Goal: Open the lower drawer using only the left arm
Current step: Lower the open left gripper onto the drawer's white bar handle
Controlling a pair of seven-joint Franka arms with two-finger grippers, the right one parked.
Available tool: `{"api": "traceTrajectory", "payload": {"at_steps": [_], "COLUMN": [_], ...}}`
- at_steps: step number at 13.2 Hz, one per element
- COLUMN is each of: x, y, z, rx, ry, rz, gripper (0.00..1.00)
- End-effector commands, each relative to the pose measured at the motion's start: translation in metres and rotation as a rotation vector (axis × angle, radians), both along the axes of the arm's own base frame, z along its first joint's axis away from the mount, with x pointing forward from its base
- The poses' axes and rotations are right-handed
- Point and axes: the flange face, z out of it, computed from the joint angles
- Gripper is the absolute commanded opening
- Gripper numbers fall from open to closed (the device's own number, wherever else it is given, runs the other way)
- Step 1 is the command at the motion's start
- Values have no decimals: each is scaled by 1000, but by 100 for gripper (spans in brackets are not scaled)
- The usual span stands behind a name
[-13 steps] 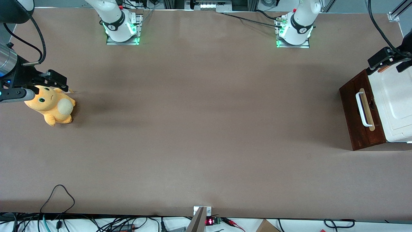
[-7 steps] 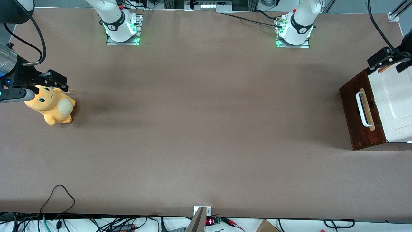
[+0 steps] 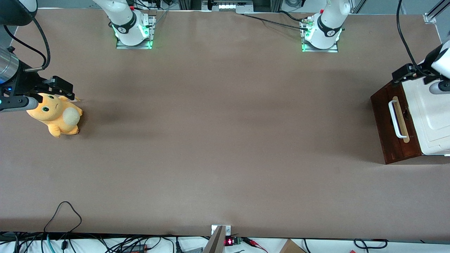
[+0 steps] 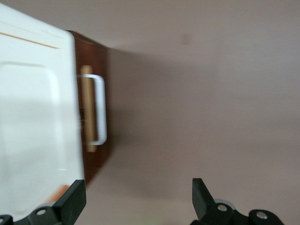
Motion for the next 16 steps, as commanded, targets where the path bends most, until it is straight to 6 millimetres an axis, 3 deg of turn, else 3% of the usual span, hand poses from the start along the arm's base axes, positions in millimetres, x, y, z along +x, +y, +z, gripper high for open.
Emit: {"api": "traceTrajectory", "payload": {"at_steps": [1,4,10,13,16], "x": [5,8,-4,0,2], "y": [-26,-55,-72,-72,-72], "z": [-38,-82,-207,-256,-290], "rx": [291,581,1005,1051,1093], "ry": [21,24,52,111,118], "rz": [-57,-82,-121,-202,-234], "gripper": [100,100,100,100,100]}}
